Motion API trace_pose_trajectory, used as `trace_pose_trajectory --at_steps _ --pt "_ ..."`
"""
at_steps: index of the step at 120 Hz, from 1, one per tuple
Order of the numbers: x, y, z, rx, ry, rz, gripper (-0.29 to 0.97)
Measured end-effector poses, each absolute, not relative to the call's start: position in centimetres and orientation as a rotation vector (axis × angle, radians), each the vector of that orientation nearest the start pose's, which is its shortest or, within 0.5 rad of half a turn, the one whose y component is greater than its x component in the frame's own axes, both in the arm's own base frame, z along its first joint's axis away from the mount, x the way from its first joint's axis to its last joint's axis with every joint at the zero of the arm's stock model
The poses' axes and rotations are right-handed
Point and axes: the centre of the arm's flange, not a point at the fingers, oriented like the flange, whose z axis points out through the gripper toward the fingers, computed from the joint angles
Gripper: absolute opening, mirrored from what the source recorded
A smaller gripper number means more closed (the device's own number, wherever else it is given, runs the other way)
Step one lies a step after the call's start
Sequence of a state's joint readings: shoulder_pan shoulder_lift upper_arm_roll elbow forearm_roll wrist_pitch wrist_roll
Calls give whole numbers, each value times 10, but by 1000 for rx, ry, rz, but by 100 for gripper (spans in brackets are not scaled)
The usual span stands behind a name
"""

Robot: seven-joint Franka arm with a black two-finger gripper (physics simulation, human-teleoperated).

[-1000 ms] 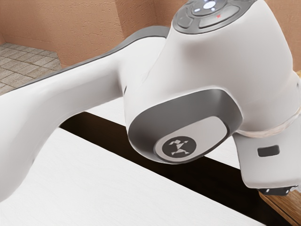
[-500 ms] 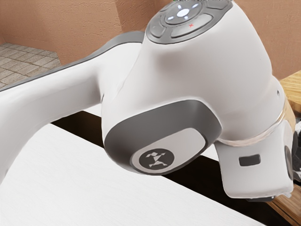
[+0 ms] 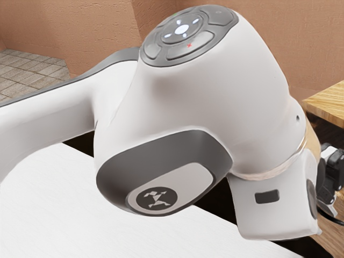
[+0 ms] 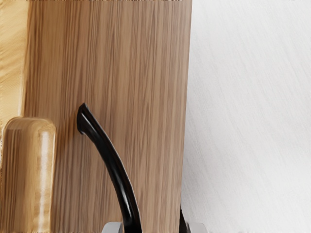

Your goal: Pull the drawer handle with one arm to open the drawer

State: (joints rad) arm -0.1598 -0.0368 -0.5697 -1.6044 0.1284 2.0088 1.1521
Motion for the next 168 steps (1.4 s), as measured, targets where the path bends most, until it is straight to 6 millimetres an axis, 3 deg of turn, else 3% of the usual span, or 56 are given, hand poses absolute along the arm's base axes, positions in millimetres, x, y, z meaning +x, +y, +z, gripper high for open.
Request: trace_pose_trajectory --at_steps 129,168 --pt "383 -371 673 -1648 2288 -581 9" --pt "375 -368 664 -1655 2288 -565 10"
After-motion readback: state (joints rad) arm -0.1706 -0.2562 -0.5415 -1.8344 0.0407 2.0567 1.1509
